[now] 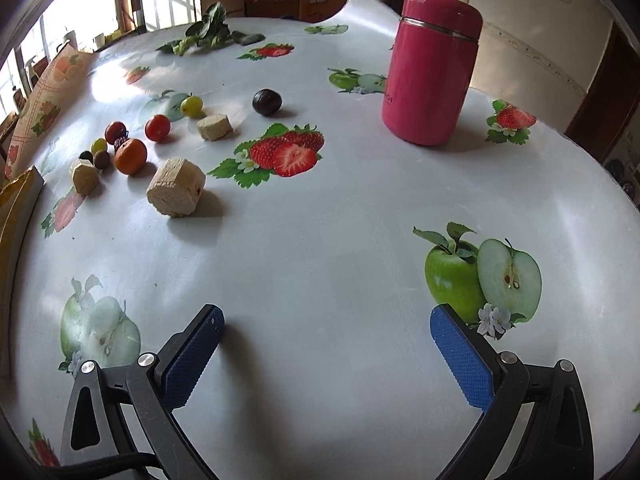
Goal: Organize fruits
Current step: 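Swing both tools over the table toward the fruit cluster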
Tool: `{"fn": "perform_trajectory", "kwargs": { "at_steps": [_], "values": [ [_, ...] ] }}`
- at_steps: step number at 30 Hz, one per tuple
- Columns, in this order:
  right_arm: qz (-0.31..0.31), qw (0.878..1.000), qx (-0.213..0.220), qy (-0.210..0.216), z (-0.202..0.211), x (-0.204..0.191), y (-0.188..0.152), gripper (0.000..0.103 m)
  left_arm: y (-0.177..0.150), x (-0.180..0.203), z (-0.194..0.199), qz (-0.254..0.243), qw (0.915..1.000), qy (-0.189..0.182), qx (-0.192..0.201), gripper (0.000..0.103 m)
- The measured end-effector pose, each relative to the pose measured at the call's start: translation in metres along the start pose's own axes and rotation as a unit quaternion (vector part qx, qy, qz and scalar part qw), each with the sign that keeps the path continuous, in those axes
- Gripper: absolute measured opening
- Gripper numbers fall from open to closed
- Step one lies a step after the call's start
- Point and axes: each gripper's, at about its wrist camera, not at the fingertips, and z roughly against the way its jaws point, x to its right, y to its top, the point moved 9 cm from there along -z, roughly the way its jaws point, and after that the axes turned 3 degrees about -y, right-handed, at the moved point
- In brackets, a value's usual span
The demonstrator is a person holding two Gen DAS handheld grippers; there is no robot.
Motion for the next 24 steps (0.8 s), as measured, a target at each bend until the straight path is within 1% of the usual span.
{"fn": "perform_trajectory", "kwargs": {
  "at_steps": [1,2,3,4,5,6,7,8,11,13,15,16,18,20,24],
  "values": [
    [-0.044,0.997,0.005,0.067,0.011,-0.006,0.003,0.102,0.001,0.003,0.004,-0.001,1.0000,0.001,0.007,0.081],
    [-0.071,0.991,-0.008,0.110,0.018,-0.011,0.004,0.102,0.002,0.005,0.009,-0.002,0.9999,0.004,0.012,0.081],
    [-0.080,0.985,-0.022,0.149,0.023,-0.020,0.006,0.102,0.004,0.007,0.012,-0.004,0.9999,0.007,0.015,0.081],
    [-0.071,0.982,-0.034,0.172,0.028,-0.030,0.008,0.103,0.006,0.008,0.015,-0.005,0.9998,0.009,0.017,0.081],
    [-0.050,0.982,-0.039,0.177,0.035,-0.038,0.011,0.103,0.007,0.009,0.016,-0.007,0.9997,0.011,0.020,0.081],
    [-0.027,0.982,-0.031,0.184,0.045,-0.046,0.018,0.103,0.009,0.010,0.019,-0.008,0.9996,0.016,0.024,0.081],
    [-0.001,0.983,-0.020,0.184,0.056,-0.053,0.025,0.103,0.011,0.010,0.022,-0.011,0.9993,0.022,0.027,0.081],
    [0.024,0.984,-0.008,0.175,0.067,-0.058,0.033,0.103,0.011,0.011,0.024,-0.013,0.9991,0.028,0.029,0.081],
    [0.096,0.986,0.000,0.136,0.093,-0.071,0.051,0.103,0.019,0.009,0.036,-0.012,0.9981,0.041,0.044,0.081],
    [0.127,0.985,0.024,0.114,0.109,-0.073,0.061,0.103,0.025,0.007,0.043,-0.016,0.9972,0.051,0.052,0.081],
    [0.146,0.982,0.055,0.108,0.126,-0.074,0.068,0.103,0.030,0.004,0.049,-0.016,0.9961,0.061,0.063,0.081],
    [0.154,0.980,0.061,0.109,0.131,-0.074,0.070,0.103,0.032,0.003,0.052,-0.014,0.9958,0.061,0.066,0.081],
    [0.161,0.978,0.052,0.123,0.136,-0.078,0.068,0.103,0.033,-0.001,0.054,-0.009,0.9956,0.064,0.068,0.081],
    [0.164,0.976,0.055,0.133,0.141,-0.082,0.066,0.103,0.035,-0.002,0.055,-0.006,0.9953,0.068,0.069,0.081],
    [0.183,0.973,0.071,0.124,0.146,-0.087,0.065,0.103,0.037,-0.005,0.055,0.000,0.9952,0.069,0.070,0.081]
  ]
}}
